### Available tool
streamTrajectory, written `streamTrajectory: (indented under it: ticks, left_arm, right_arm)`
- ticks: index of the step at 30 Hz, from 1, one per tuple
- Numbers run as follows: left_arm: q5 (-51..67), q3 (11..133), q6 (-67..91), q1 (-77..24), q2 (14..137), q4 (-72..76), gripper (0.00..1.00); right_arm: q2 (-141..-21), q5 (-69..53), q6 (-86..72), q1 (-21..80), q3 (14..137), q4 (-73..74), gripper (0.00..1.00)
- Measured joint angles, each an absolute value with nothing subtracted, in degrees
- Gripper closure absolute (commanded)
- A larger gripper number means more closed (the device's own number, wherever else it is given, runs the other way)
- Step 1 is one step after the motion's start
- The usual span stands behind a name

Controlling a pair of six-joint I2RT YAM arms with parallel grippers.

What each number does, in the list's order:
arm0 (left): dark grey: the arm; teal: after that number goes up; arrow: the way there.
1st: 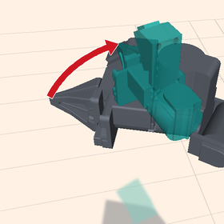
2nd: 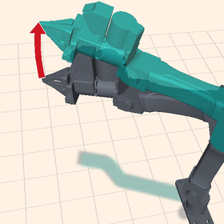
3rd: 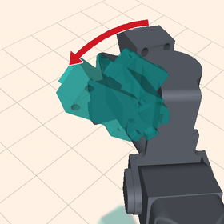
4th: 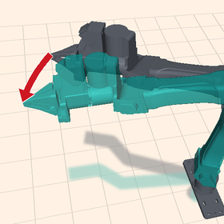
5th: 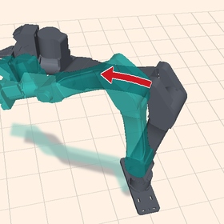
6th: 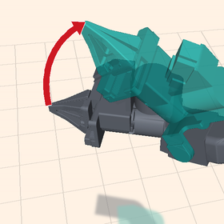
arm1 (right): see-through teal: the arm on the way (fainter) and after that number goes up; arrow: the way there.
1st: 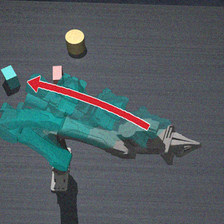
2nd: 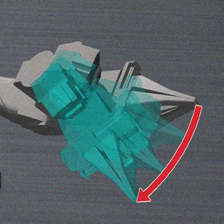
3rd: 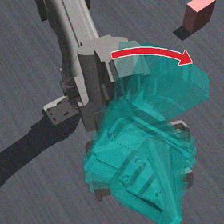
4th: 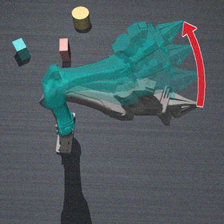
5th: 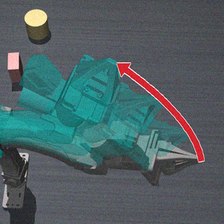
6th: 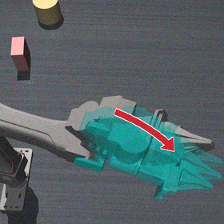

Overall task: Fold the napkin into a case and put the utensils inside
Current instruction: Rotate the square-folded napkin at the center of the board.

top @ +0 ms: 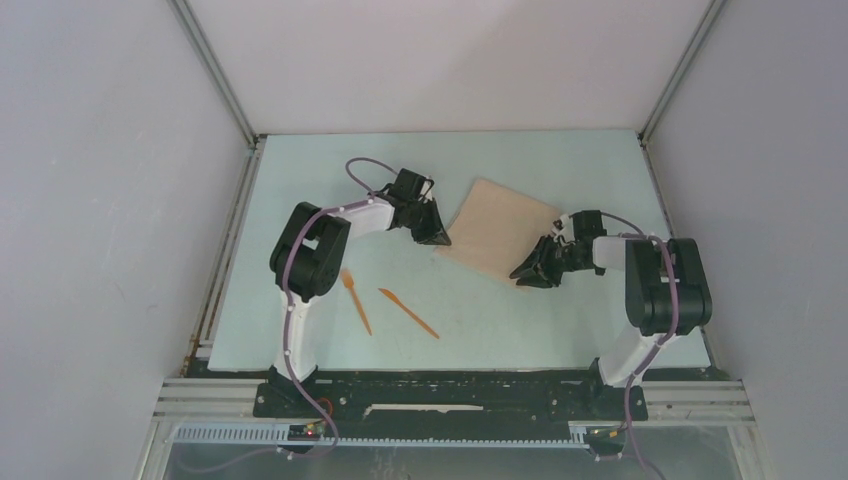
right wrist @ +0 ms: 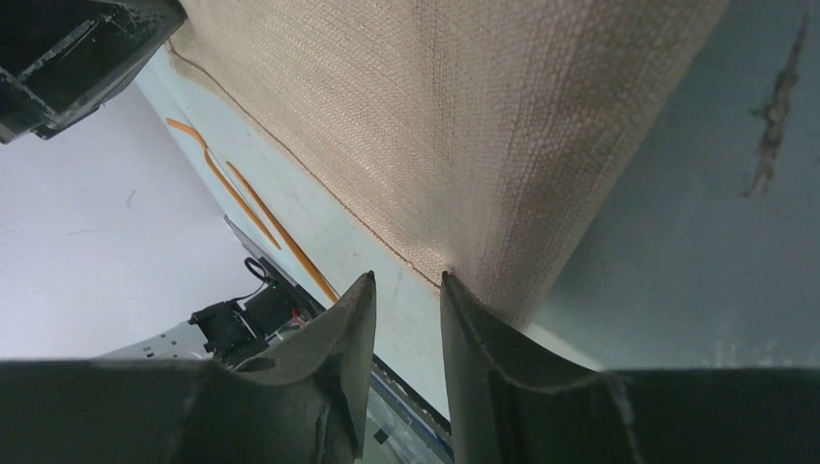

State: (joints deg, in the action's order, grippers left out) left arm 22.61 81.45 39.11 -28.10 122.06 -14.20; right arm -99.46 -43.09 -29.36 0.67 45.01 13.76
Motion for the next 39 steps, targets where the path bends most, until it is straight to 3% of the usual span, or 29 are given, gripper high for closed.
streamTrajectory:
  ticks: [8,11,14,18,27,39]
  left_arm:
    - [21.8,82.5,39.2,-28.0,122.1,-16.4,0.90]
    - [21.5,83.0,39.1,-28.0,122.1,-17.4,0.87]
    - [21.2,83.4,39.0,-28.0,122.1,-18.5,0.81]
    - [22.5,83.5,39.1,-28.0,120.9,-20.2,0.73]
    - [27.5,81.9,38.9,-27.9,106.3,-21.2,0.67]
    - [29.6,71.6,36.9,-27.9,88.2,-21.5,0.74]
  right_arm:
    - [-93.7,-41.4,-30.1,0.6,40.1,13.6,0.46]
    - [-90.3,-39.3,-29.8,0.3,39.3,17.0,0.39]
    - [-85.9,-36.6,-29.0,-0.8,38.9,20.9,0.38]
    - [-82.8,-33.5,-27.9,-2.7,38.9,23.6,0.40]
    - [-89.2,-34.6,-28.6,-2.7,39.1,21.5,0.51]
    - [-93.1,-32.2,-29.3,0.5,43.5,22.9,0.66]
